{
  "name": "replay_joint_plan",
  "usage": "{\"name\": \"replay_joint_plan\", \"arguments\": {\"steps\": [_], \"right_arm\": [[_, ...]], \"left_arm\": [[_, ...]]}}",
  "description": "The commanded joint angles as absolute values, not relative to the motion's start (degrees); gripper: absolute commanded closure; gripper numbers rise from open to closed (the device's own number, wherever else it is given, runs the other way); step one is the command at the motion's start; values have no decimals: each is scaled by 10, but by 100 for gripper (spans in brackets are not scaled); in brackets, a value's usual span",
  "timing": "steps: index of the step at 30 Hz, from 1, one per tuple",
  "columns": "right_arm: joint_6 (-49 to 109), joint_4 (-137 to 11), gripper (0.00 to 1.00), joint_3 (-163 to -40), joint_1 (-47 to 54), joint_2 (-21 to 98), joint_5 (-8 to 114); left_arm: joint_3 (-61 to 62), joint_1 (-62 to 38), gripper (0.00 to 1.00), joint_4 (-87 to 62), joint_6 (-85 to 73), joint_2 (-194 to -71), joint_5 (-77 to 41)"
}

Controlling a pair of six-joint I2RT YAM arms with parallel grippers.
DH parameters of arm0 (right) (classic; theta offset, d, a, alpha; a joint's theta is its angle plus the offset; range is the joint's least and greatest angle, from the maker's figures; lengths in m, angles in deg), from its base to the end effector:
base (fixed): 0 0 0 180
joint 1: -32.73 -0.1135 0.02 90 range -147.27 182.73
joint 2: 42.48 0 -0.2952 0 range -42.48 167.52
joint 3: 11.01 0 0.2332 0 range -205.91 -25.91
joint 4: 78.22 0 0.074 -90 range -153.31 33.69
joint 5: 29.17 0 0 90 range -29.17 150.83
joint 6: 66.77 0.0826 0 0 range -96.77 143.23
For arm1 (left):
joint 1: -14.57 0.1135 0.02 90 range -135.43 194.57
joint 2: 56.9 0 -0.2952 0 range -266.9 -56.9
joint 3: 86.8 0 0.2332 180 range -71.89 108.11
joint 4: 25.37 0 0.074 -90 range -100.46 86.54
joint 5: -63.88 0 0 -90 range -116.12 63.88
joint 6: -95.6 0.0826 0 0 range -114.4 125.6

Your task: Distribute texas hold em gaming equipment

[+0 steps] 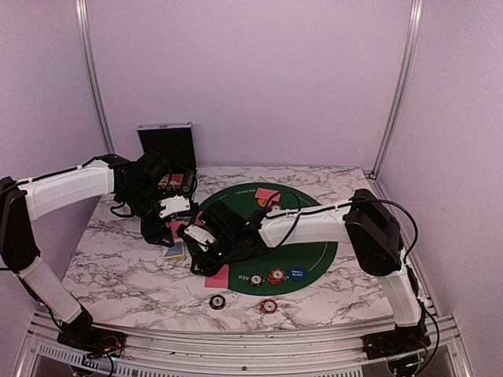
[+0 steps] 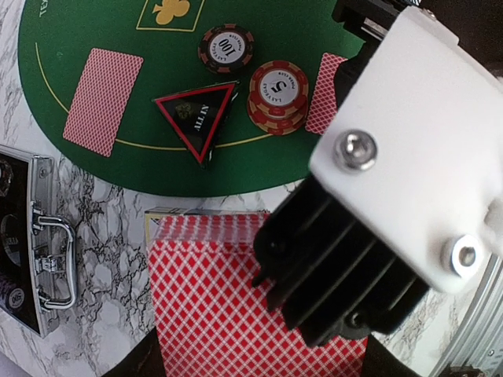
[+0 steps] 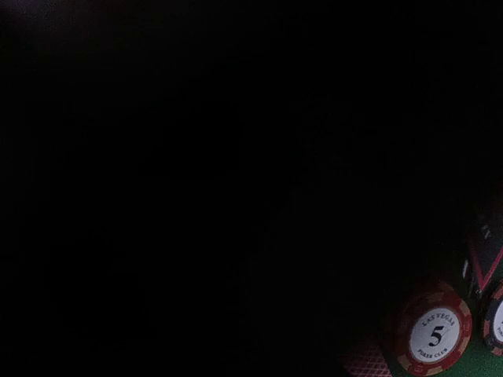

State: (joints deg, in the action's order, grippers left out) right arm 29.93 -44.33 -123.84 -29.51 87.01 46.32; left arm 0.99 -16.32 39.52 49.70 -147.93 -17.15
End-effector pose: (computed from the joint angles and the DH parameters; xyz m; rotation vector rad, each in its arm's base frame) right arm 0.2281 0.4777 0.1556 -1.3154 2.2436 0.7999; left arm 0.2646 -0.1733 0.2511 1.7014 2.1495 -0.1527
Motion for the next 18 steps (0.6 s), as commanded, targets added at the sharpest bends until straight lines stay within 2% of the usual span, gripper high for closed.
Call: {"name": "replay_joint_plan", "arguments": {"steps": [1, 13, 18], "right_arm": [[293, -411, 66, -1213, -297, 882, 474], [292, -428, 69, -1150, -296, 872, 480], [296, -453, 63, -1135, -295, 846, 476]], "left_arm": [[19, -160, 100, 393, 496, -1456, -154], [26, -158, 100, 395, 493, -1455, -152], [32, -158, 100, 395, 490, -1464, -137]]}}
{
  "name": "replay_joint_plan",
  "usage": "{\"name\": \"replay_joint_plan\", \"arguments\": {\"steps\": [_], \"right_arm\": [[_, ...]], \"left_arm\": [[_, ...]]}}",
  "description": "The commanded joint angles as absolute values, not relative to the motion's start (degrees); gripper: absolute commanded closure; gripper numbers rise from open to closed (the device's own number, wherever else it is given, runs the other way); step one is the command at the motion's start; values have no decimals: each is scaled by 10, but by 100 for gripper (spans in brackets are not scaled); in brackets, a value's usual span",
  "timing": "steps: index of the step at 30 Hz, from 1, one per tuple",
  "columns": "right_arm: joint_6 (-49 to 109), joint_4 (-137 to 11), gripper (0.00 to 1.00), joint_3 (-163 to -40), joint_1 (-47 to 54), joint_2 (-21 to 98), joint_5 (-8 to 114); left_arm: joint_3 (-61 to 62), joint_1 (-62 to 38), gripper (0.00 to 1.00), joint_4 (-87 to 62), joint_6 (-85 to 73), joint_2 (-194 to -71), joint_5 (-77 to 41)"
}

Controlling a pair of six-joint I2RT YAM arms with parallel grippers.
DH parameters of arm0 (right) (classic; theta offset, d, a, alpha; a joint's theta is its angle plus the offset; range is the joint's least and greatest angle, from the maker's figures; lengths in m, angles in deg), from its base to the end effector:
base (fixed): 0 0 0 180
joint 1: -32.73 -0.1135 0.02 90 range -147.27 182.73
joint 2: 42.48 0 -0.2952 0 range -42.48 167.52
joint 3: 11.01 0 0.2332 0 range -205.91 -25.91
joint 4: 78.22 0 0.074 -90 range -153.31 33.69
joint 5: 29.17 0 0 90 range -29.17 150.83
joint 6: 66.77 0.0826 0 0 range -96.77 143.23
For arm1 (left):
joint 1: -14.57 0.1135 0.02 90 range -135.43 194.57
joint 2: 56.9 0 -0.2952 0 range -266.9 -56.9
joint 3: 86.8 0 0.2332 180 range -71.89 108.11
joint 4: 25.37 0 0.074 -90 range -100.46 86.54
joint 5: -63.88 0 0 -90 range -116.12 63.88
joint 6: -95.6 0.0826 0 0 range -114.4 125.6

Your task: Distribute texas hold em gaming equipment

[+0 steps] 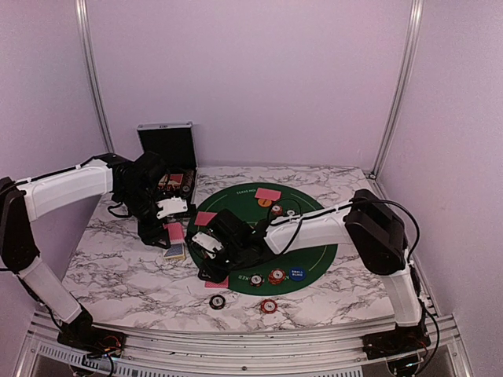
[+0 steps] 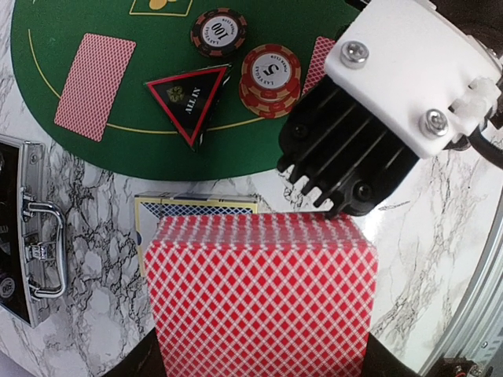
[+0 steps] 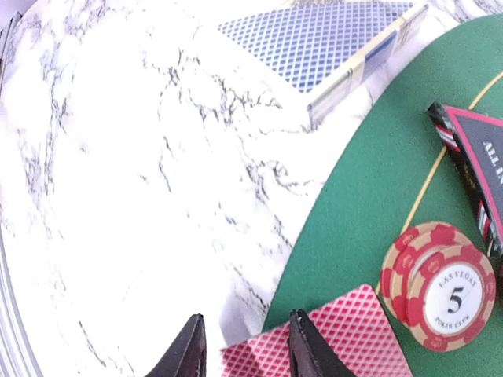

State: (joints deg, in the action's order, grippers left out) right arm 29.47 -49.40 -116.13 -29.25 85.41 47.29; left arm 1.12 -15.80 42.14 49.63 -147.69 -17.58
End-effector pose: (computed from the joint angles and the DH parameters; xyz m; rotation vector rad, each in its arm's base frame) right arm 0.2235 0.4612 0.1353 -1.3156 2.2569 0.7664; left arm 0.2606 -0.1669 0.2504 1.7098 2.1932 -0.1490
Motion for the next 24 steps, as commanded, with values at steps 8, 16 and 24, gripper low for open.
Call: {"name": "replay_joint_plan", "arguments": {"steps": [8, 16, 24], "right_arm": [[289, -434, 62, -1130, -294, 846, 494], [280, -432, 64, -1067, -287, 801, 555], [266, -436, 61, -1055, -290, 751, 625]], "left_arm": [[41, -158, 100, 395, 490, -1469, -136], [39, -158, 100, 395, 492, -1462, -135], [36, -152, 100, 396, 494, -1451, -139]]}}
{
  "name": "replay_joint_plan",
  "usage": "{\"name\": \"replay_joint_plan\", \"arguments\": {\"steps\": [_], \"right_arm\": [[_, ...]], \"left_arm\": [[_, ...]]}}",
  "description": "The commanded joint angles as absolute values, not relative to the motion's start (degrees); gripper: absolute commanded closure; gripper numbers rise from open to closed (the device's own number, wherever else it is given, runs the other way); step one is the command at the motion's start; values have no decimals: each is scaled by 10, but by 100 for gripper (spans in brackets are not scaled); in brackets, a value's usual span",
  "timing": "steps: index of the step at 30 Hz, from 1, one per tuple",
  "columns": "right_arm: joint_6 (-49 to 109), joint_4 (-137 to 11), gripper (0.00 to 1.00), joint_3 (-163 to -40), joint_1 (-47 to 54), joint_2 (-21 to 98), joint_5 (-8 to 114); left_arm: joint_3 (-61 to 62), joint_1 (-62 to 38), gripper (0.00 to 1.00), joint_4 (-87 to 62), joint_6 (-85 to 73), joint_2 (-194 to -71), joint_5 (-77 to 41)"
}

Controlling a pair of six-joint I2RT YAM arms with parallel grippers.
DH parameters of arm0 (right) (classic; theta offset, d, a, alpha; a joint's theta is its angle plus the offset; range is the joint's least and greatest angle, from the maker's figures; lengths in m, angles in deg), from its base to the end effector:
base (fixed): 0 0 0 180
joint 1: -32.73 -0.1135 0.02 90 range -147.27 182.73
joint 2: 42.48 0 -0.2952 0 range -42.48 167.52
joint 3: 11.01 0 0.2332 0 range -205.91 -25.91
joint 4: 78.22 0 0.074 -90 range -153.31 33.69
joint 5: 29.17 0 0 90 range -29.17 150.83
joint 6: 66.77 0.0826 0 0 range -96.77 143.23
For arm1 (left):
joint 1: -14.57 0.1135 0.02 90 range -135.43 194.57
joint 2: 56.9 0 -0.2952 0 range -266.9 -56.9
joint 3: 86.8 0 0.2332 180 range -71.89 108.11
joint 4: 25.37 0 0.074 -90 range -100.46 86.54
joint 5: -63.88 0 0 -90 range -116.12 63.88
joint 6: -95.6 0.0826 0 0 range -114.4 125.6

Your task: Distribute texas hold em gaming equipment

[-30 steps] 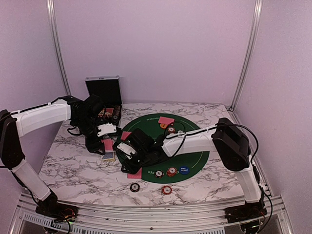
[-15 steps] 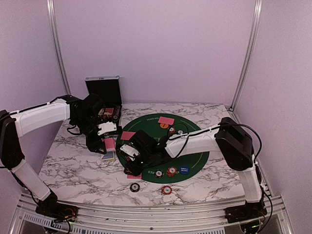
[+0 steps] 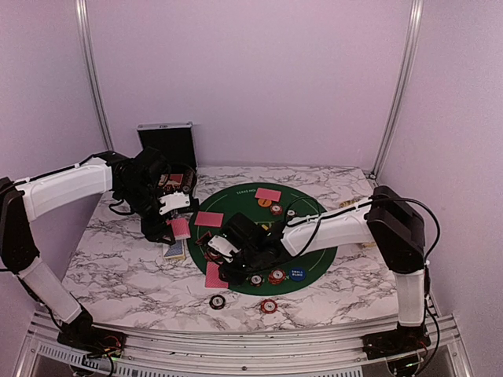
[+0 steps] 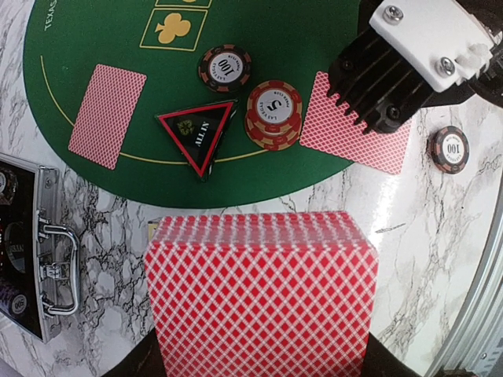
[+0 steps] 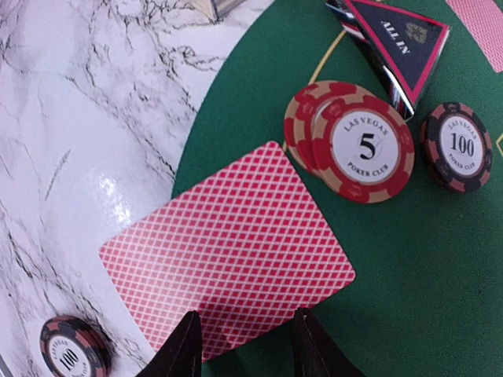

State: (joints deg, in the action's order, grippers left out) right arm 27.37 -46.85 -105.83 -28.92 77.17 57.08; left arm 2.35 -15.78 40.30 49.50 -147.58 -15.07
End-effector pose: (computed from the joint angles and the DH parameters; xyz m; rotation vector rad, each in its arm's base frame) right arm 0.2159 0.4115 0.1421 -1.2907 2.2976 0.5073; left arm 0.2653 -0.1737 0.2595 1.6827 2.1351 -0.1964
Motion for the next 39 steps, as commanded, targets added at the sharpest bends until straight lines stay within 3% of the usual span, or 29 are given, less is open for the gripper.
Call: {"name": "replay_joint_plan", "arguments": {"steps": [1, 7, 12, 18, 22, 30, 39], "right_arm": [[269, -439, 57, -1062, -294, 751, 638], [291, -436, 35, -1122, -333, 785, 705], [314, -425, 31, -1164, -352, 813, 731], [336, -382, 35, -1226, -372, 863, 751], [353, -348, 44, -1255, -380, 891, 768], [367, -337, 62, -1200, -377, 855, 794], [376, -357, 71, -1120, -361, 801, 789]], "left_arm": [[35, -150, 100, 398, 494, -1449, -140], [16, -126, 100, 406, 501, -1425, -142], [2, -112, 100, 409, 507, -1407, -139], [-17, -102, 100, 410, 516, -1390, -139], [-23, -94, 100, 410, 522, -1381, -137], [-25, -87, 100, 410, 524, -1374, -130], [-22, -88, 100, 410, 518, -1378, -126]]}}
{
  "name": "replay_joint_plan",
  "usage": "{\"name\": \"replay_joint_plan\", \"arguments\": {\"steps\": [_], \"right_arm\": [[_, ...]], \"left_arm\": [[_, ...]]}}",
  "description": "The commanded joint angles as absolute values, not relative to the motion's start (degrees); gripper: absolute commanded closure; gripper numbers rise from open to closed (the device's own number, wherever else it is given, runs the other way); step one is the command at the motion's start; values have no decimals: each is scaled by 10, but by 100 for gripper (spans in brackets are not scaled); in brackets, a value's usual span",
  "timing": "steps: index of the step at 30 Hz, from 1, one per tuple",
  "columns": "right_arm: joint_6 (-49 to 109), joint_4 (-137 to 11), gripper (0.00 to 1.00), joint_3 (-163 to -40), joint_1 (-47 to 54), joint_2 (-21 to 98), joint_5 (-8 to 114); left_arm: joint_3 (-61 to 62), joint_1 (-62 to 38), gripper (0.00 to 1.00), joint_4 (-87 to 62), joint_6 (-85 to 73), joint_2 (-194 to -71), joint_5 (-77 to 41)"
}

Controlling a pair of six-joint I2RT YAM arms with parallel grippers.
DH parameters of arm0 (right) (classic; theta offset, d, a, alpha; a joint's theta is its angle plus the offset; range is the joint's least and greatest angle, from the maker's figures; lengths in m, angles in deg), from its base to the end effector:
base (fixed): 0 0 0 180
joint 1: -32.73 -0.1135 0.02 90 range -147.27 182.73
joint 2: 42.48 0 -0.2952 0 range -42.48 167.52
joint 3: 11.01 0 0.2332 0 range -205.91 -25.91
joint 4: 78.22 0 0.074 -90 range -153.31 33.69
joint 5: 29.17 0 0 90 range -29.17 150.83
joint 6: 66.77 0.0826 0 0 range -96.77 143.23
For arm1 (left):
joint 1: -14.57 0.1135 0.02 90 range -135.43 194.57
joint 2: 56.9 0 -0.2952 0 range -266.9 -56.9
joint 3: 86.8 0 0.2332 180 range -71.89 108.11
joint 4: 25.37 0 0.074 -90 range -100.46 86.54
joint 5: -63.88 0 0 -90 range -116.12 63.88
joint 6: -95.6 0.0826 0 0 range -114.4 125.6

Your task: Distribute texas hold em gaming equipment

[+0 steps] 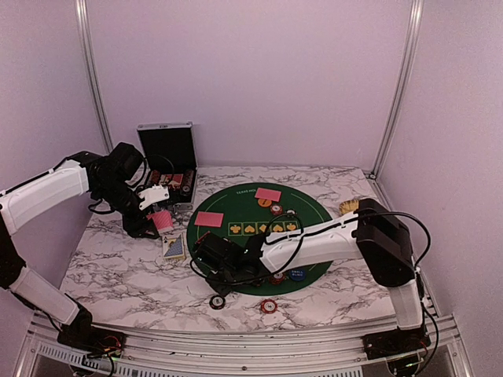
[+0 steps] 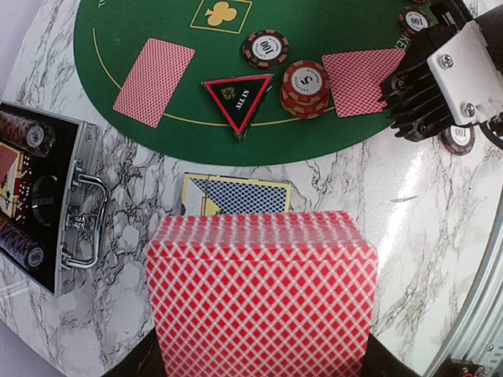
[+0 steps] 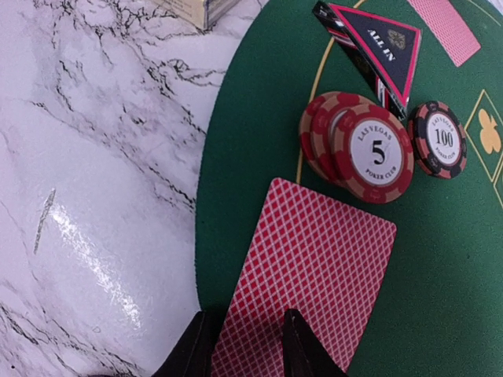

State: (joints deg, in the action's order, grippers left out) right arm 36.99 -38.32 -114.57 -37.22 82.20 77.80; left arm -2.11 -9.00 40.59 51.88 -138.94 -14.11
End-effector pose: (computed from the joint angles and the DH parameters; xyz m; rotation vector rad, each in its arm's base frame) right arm 0.1871 0.4423 0.1384 -1.1220 2.3120 0.1575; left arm 0.2512 -0.1284 0.2783 1.5662 2.1279 -0.1490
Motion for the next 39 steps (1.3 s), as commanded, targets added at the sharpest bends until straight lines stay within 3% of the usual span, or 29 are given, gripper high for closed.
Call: {"name": "replay_joint_plan", "arguments": {"steps": [1, 15, 21, 29, 39], "right_arm": [[376, -359, 72, -1114, -359, 798, 787], [379, -377, 81, -1074, -316, 745, 711], [366, -362, 76, -1122, -321, 780, 686], [359, -377, 58, -1110, -328, 765, 660], [409, -360, 67, -1206, -316, 845, 726]], "left_arm": [[-20, -88, 100, 410, 518, -1380, -127], [-18, -87, 100, 410, 520, -1385, -126], [-20, -87, 100, 410, 522, -1382, -130], [-25, -88, 100, 410, 526, -1376, -130], [-22, -87, 100, 410, 523, -1375, -131]]}}
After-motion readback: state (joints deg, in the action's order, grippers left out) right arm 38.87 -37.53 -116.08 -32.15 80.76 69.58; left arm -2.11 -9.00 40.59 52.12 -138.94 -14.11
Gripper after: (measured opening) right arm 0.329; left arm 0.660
